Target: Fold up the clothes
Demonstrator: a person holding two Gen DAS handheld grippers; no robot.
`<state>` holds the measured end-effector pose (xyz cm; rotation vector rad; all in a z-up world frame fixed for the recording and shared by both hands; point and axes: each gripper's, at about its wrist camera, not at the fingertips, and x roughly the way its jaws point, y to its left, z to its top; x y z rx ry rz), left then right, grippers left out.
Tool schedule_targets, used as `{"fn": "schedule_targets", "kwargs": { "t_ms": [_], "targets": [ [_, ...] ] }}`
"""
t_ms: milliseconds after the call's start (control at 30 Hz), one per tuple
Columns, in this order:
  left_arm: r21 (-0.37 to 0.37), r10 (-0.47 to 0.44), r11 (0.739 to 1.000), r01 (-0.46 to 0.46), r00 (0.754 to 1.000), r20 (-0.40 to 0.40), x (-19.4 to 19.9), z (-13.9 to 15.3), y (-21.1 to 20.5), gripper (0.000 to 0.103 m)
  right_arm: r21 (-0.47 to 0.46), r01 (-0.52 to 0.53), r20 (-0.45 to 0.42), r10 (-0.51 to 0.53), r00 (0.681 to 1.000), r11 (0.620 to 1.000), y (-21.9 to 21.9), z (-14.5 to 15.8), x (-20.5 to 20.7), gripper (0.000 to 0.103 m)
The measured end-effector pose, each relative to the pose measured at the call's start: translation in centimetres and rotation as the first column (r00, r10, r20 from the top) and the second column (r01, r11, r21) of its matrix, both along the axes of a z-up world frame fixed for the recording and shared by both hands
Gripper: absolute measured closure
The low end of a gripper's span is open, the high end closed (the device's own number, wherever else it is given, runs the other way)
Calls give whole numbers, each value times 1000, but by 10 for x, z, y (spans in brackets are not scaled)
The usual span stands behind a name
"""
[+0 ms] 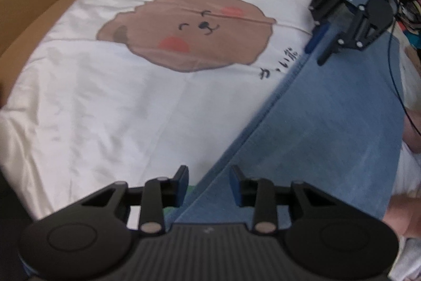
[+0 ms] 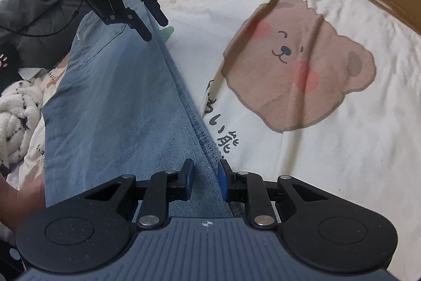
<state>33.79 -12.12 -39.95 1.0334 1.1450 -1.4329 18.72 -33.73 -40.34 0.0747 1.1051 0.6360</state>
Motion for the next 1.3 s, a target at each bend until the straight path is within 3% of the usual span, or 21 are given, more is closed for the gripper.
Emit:
{"fn": "schedule_targets", "kwargs": {
  "t_ms": [67, 133, 267, 600, 667, 700, 733, 833, 967, 1300],
  "targets": [
    [19, -14, 1000, 15, 1000, -19, 0, -4, -1, 72, 6, -15, -8, 15, 1000, 1000, 1, -1, 3, 81],
    [45, -49, 998, 51, 998, -44, -2, -9, -2, 83, 33, -35, -31, 36, 999, 999, 2, 2, 6, 85],
    [80, -106, 991, 110, 992, -64, -6, -16, -5, 83, 51, -59, -53, 62, 997, 997, 3, 4, 12, 90],
    [151, -108, 981, 121, 990, -92, 5, -32, -10, 80, 56, -67, -151, 75, 986, 996, 7, -11, 23, 86],
    [157, -103, 980, 118, 990, -100, 7, -34, -11, 80, 39, -74, -138, 79, 987, 996, 10, -10, 22, 87],
    [155, -107, 980, 121, 989, -98, 7, -34, -12, 83, 26, -78, -126, 81, 989, 997, 12, -9, 21, 89],
    [149, -116, 980, 129, 989, -92, 7, -33, -11, 88, 15, -81, -116, 82, 990, 997, 14, -9, 20, 99],
    [128, -158, 978, 166, 985, -72, 5, -26, -8, 98, 8, -49, -103, 50, 993, 999, 15, -4, 17, 101],
    [109, -162, 980, 168, 985, -60, 4, -17, -4, 99, -11, -26, -71, 25, 997, 1000, 16, 5, 13, 102],
    [71, -104, 992, 108, 993, -65, 16, -12, 7, 99, -8, 43, -89, -44, 995, 999, 10, 6, 17, 102]
  ]
}}
